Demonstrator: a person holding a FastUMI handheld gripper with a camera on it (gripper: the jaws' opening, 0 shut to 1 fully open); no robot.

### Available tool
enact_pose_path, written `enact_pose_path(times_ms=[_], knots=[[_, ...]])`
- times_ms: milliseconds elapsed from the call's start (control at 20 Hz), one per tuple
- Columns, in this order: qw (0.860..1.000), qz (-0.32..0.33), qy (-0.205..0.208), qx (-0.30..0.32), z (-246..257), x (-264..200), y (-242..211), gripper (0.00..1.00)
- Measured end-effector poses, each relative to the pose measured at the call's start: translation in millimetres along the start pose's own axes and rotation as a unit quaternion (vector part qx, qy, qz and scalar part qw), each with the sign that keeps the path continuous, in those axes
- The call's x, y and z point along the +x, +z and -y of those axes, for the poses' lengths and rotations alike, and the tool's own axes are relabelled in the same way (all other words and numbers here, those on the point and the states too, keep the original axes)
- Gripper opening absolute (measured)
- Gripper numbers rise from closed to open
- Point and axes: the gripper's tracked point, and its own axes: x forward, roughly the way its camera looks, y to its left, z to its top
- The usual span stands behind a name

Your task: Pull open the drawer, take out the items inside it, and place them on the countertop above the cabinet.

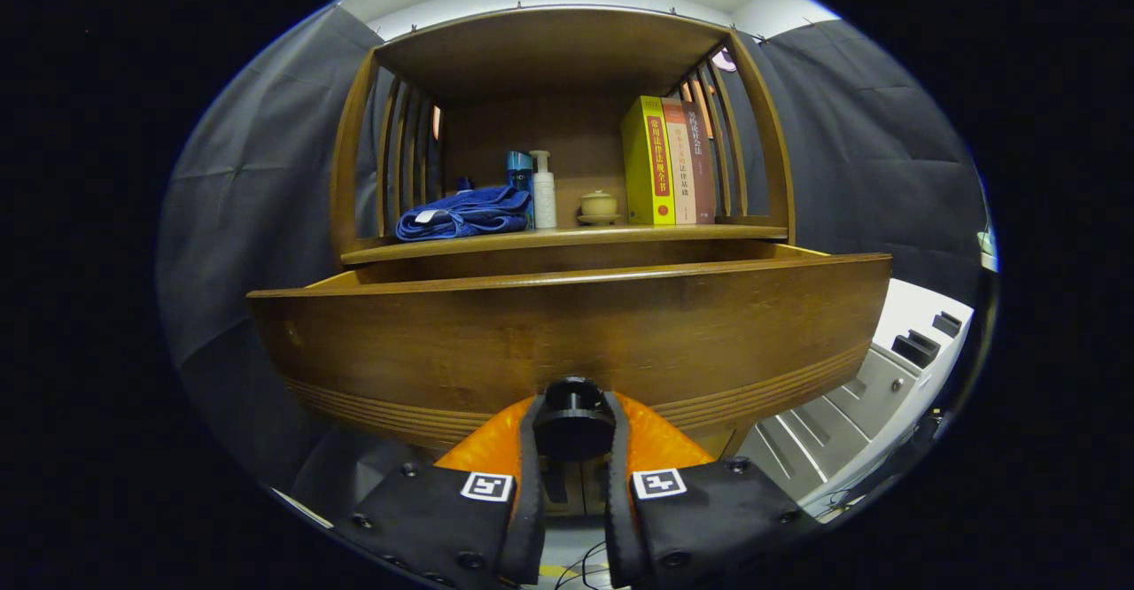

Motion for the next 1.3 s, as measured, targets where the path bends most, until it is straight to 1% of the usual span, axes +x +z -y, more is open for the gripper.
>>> enact_pose_path(times_ms=[100, 250, 300, 400, 450, 550, 650, 750, 800, 950, 1050, 1100, 1200, 1250, 1300], knots=[[1.0, 0.0, 0.001, 0.0, 1, 1, 0, 0.4], [1.0, -0.002, 0.001, 0.001, -1, 2, -1, 0.49], [1.0, -0.004, 0.0, -0.003, -1, 0, -2, 0.55], [1.0, -0.002, 0.011, -0.006, -7, -3, 1, 0.66], [1.0, 0.01, 0.018, -0.005, -12, -7, 6, 0.72], [0.998, 0.051, 0.028, -0.005, -18, -18, 35, 0.84], [0.997, 0.061, 0.035, -0.016, -17, -31, 63, 0.96], [0.997, 0.06, 0.055, 0.004, -20, -39, 99, 0.96], [0.997, 0.054, 0.061, 0.013, -19, -35, 116, 0.95], [0.996, 0.058, 0.057, 0.043, -5, -19, 174, 0.95], [0.996, 0.063, 0.047, 0.034, 6, -4, 207, 0.95], [0.997, 0.055, 0.047, 0.023, 7, 9, 216, 0.95], [0.999, 0.017, 0.046, 0.001, 6, 37, 221, 0.94], [0.999, -0.015, 0.046, -0.002, 3, 51, 215, 0.94], [0.998, -0.046, 0.054, -0.003, -3, 64, 207, 0.94]])
